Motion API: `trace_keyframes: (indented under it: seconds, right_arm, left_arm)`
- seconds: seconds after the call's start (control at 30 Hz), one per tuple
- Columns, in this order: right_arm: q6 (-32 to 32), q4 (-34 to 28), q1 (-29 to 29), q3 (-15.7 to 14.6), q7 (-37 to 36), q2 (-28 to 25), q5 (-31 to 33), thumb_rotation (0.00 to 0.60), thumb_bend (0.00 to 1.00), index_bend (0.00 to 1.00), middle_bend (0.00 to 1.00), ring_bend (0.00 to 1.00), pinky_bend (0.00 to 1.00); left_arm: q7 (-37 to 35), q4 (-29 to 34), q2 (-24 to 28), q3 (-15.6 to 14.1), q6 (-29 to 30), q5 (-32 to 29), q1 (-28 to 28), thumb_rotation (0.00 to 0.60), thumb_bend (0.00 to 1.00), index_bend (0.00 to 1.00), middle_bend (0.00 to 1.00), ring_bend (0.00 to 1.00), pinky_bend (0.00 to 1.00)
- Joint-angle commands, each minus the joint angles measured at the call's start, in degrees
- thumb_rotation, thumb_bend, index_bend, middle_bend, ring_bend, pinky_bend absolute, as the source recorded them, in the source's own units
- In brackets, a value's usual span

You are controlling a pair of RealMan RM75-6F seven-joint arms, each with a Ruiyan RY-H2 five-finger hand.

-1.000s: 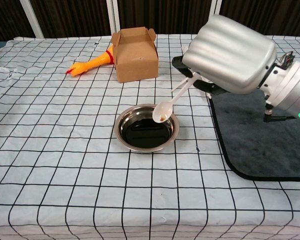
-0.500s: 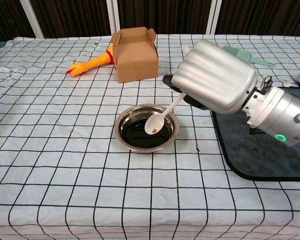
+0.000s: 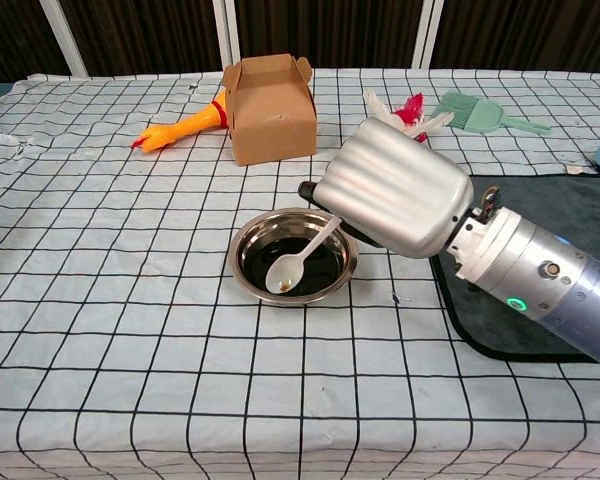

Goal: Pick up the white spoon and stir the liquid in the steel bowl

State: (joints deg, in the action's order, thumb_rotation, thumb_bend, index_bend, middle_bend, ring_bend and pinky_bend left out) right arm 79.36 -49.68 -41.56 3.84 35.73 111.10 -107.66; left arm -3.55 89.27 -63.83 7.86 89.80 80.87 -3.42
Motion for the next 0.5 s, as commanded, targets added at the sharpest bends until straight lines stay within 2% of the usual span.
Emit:
trace_keyframes:
  seconds: [0.03, 0.5]
  right_arm:
    - [0.02, 2.33, -0.50, 0.28, -0.88, 1.39, 0.50, 0.600, 0.43, 0.71, 0.88, 1.00, 1.00]
    - [0.33, 9.95, -1.92, 1.26, -4.41, 4.85, 2.78, 0.600, 0.43, 0.71, 0.88, 1.00, 1.00]
  left_arm:
    - [-0.14, 0.05, 0.06, -0.03, -0.02, 0.06, 0.01, 0.600, 0.32, 0.10, 0.01, 0.00, 0.00]
    - [-0.35, 0.10, 0.21, -0.06, -0.26, 0.04, -0.04, 0.600, 0.32, 0.10, 0.01, 0.00, 0.00]
